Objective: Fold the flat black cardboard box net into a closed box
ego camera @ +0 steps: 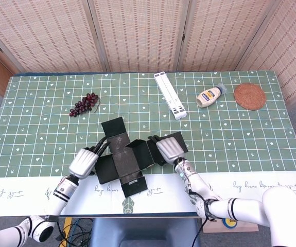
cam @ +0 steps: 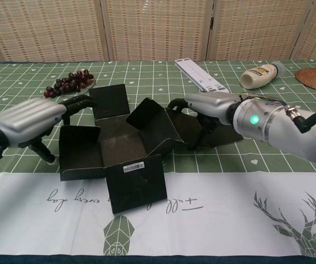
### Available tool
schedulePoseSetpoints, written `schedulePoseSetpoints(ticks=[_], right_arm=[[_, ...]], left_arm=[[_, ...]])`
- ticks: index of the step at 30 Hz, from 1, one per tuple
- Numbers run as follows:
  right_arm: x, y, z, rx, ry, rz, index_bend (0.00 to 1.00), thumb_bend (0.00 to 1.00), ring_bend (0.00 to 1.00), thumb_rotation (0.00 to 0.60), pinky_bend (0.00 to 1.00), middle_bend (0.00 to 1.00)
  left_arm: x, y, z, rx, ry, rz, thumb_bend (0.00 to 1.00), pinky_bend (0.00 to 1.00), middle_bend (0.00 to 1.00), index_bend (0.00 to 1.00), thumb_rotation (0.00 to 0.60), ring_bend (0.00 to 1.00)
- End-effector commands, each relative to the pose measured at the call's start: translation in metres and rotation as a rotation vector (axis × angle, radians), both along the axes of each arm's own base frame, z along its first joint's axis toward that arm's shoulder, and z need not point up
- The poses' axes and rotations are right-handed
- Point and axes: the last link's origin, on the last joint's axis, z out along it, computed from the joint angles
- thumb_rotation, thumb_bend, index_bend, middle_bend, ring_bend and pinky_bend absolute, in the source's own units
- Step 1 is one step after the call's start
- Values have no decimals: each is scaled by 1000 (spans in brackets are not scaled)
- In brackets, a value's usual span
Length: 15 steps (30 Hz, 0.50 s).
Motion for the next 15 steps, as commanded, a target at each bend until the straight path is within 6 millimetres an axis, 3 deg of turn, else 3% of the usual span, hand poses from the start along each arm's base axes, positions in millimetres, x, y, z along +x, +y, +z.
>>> schedulePoseSetpoints(ticks=[1, 15], right_arm=[[2, 0, 1, -6, -5, 11, 102, 274, 781, 600, 857, 312], [24, -7, 14, 67, 112, 249, 102, 281, 782, 600, 857, 305]], left_arm=[[7, -1, -1, 0, -44, -8, 112, 558, 0, 0, 600, 385], [26, -10, 8, -225, -426, 115, 112, 559, 0, 0, 600, 375]])
